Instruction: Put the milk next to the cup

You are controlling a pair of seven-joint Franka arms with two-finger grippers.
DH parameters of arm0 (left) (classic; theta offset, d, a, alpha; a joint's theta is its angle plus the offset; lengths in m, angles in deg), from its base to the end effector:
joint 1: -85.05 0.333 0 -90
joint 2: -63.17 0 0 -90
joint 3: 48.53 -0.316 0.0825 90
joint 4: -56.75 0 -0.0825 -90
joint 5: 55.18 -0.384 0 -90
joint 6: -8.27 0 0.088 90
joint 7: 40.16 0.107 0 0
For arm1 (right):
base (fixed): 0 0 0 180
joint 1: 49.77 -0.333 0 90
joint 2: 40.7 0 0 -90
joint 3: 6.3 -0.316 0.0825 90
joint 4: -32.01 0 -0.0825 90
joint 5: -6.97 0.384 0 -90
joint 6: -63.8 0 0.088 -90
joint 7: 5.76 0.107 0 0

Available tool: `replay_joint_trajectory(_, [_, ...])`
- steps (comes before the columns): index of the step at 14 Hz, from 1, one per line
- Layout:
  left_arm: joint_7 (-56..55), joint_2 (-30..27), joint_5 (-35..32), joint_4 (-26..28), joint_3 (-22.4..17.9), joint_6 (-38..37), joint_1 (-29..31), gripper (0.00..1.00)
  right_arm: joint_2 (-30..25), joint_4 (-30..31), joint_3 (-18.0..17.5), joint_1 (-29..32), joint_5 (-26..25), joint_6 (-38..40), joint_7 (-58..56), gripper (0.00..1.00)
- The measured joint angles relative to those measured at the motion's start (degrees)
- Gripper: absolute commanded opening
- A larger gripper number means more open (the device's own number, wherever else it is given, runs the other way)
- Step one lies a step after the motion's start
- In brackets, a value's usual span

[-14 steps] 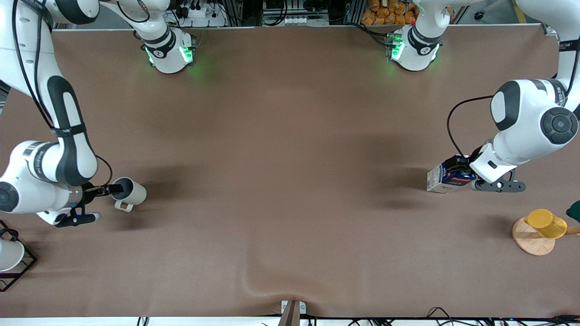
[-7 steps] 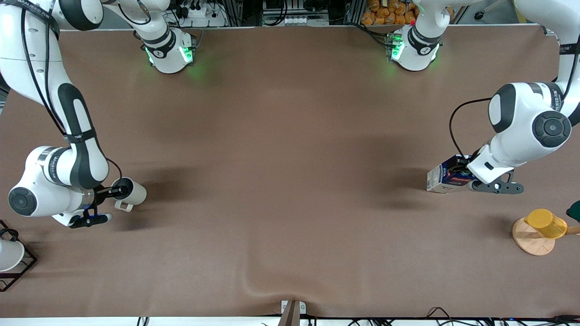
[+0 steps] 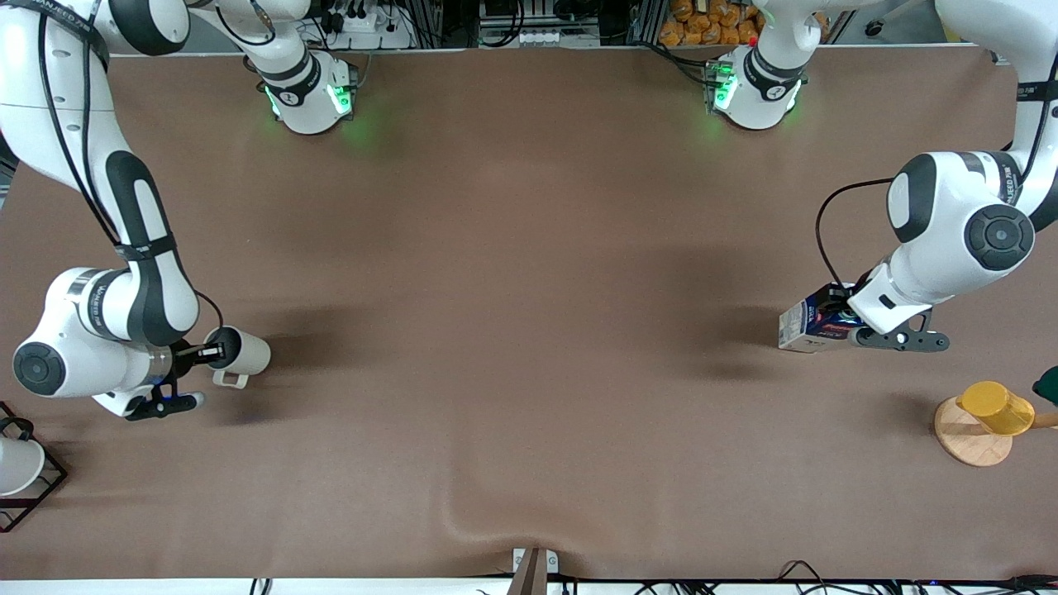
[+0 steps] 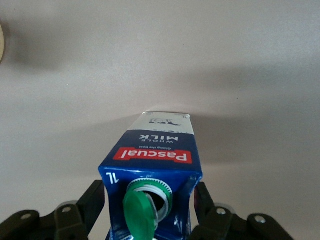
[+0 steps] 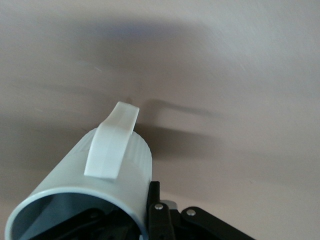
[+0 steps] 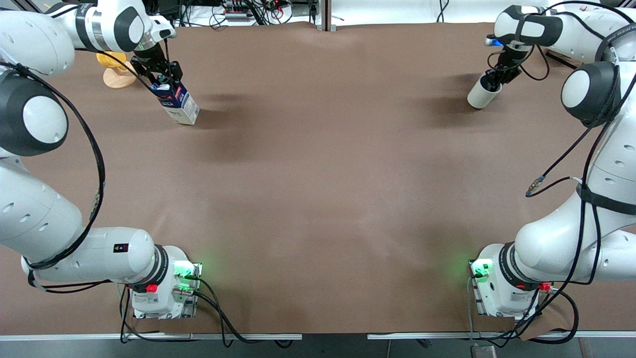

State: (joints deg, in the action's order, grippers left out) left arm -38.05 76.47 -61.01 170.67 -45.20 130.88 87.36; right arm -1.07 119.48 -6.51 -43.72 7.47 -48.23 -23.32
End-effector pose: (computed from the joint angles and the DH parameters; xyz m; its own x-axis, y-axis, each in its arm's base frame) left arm 0.5879 -0.0051 0.3416 0.9905 -0.1086 -0.0839 -0.1141 -0.9914 -0.0646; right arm 0.6748 -0.0688 0.2317 0.9480 0.2030 -0.2451 0.1869 -0.9785 -0.0873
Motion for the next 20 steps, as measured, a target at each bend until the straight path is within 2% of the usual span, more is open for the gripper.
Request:
replay_joint_trajectory(3, [0.0,0.0,0.0,0.0,0.0,0.0,0.0,0.61,-0.4,-3.0,-0.3,-5.3,4.4,0.7,2.4,0.0])
replay_joint_trajectory(6, [0.0,-0.1,0.0,0.0,0.1,0.0,0.0,0.58,-0.6,-5.6,-0.7,-12.7,7.0,2.1,13.2,0.0])
replay_joint_trajectory(10, [0.0,-1.5,0.0,-0.8,0.3,-1.3,0.0,0.57,-0.5,-5.9,-1.4,-24.0,10.0,2.6,31.2,0.0])
replay_joint_trajectory(15, [-0.3,-3.5,0.4,-2.5,2.3,-4.9,-0.1,0.57,0.0,-5.3,-1.7,-31.3,12.0,1.8,36.6,0.0])
replay_joint_trajectory(20, [-4.8,-4.1,2.7,-6.0,5.8,-10.6,-0.3,0.57,0.8,-2.9,-1.8,-34.7,12.1,-2.0,40.4,0.0])
